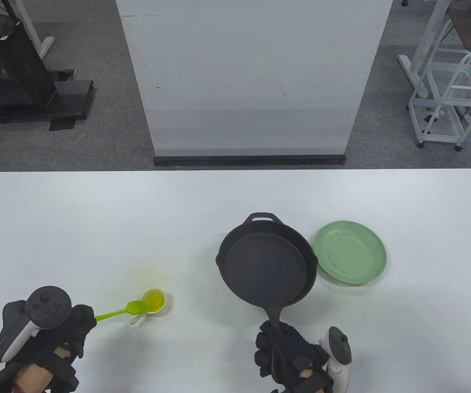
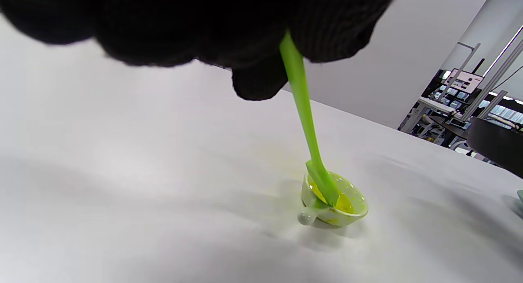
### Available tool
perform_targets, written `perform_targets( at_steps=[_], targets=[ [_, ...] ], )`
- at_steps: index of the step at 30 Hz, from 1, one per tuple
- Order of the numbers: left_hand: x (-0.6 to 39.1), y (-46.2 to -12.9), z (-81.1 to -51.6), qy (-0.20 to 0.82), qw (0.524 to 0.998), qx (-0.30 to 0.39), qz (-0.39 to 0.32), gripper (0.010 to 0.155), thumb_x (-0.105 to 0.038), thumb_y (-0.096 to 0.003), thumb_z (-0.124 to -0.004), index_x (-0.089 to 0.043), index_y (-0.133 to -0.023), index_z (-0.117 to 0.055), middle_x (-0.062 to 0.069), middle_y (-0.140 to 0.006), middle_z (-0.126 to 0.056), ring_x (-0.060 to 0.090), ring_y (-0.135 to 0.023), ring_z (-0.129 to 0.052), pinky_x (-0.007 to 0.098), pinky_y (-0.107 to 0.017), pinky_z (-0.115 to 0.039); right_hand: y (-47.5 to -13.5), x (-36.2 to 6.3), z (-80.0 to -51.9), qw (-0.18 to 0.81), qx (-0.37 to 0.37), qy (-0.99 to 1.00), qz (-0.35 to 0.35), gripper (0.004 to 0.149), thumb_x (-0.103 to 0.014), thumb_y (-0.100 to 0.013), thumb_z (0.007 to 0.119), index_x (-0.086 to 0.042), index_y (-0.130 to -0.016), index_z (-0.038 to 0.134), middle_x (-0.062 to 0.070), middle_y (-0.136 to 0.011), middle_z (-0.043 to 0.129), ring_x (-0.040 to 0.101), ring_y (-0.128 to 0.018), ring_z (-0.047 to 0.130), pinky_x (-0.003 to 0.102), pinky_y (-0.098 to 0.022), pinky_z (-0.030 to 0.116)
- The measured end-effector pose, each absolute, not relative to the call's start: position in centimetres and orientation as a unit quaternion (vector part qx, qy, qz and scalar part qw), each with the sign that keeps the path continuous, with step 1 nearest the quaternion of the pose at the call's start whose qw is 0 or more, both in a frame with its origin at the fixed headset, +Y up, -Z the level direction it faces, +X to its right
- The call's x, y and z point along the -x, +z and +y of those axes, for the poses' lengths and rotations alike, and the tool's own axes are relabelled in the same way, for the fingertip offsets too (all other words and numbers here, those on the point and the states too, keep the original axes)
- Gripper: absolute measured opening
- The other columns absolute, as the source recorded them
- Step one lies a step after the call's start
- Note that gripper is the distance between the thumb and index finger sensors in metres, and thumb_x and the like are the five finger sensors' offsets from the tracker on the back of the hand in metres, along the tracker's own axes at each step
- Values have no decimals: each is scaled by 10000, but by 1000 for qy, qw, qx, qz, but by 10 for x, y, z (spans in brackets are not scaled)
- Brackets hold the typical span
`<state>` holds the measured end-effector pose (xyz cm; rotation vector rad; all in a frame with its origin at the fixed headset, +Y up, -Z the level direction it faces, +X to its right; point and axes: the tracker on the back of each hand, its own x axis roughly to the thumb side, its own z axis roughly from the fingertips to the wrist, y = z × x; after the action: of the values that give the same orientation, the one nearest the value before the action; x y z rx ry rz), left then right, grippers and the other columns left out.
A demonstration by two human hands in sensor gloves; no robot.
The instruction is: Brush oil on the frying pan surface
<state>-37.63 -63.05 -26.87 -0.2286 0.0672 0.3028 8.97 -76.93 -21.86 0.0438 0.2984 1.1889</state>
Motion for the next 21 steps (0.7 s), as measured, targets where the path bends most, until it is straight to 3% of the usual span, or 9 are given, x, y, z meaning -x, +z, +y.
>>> perform_targets(
  at_steps=[4, 10, 21],
  targets=[
    [375, -274, -629, 166, 980, 106, 38, 489, -379, -468, -740, -103, -862, -830, 47, -556, -895, 300, -403, -887, 494, -372, -778, -218, -90, -770, 818, -19, 557, 141, 568, -343, -476, 658, 53, -863, 530, 228, -685, 750, 237, -366, 956, 300, -200, 882],
    [372, -277, -635, 165, 977, 132, 32, 516, -368, -439, -845, -128, -892, -778, 28, -593, -864, 288, -435, -877, 485, -396, -775, -218, -89, -770, 819, -17, 556, 142, 568, -343, -476, 659, 53, -863, 530, 227, -685, 750, 237, -366, 956, 300, -200, 882],
    [376, -282, -640, 200, 972, 123, 20, 480, -403, -452, -763, -113, -810, -896, 35, -493, -936, 287, -347, -918, 483, -329, -810, -218, -89, -770, 819, -18, 554, 145, 568, -342, -477, 658, 54, -863, 530, 229, -684, 750, 236, -367, 956, 301, -200, 883]
  ],
)
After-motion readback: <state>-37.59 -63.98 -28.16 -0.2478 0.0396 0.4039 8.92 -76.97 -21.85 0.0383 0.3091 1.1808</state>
